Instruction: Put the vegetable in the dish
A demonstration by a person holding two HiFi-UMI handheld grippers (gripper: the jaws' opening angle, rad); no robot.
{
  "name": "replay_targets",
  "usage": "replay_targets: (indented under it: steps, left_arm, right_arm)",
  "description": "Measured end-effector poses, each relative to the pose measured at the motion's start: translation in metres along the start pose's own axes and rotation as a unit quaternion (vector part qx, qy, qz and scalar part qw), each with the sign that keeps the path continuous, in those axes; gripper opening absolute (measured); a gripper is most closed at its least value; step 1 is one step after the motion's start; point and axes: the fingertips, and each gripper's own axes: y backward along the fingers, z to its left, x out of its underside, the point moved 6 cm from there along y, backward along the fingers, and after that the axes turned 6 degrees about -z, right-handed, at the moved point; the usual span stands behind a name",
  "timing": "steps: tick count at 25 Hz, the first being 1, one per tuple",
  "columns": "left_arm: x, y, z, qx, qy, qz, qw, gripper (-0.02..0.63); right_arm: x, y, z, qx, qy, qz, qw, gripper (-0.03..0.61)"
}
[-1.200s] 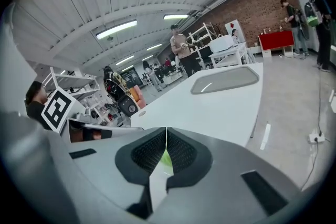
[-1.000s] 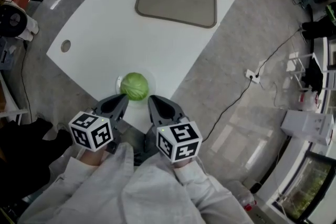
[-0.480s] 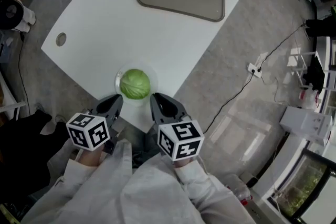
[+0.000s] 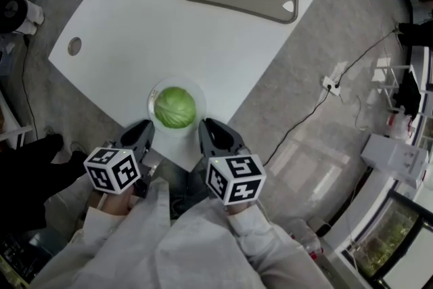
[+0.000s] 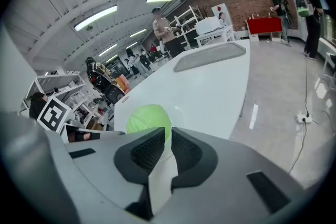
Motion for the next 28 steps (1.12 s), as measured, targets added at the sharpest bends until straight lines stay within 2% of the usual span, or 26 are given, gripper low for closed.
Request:
replay_targets:
  steps: [2,5,13,20,28]
  left_arm:
    - [0.003,-0.002,0.003,-0.003,0.008,0.007,0.9999,0.067]
    - [0.008,-0.005,0.005,-0.001,0.021,0.017,0.9996,0.091]
    - [0.008,-0.011,0.004,0.005,0.026,0.035,0.999,0.098]
    - [0.008,-0.014,0.004,0.006,0.031,0.041,0.9987,0.098]
    - [0.007,-0.016,0.002,0.015,0.067,0.045,0.9966,0.098]
  right_arm:
    - [0.003,-0.003,-0.002,-0.002,-0.004,0.008,1.0,0.029]
    - [0.008,-0.006,-0.004,-0.003,-0.011,0.02,1.0,0.057]
    - [0.012,-0.013,-0.014,0.007,-0.021,0.044,0.999,0.107]
    - [0.017,-0.019,-0.019,0.009,-0.032,0.061,0.998,0.115]
    - [0.018,-0.023,-0.017,0.011,-0.049,0.065,0.997,0.115]
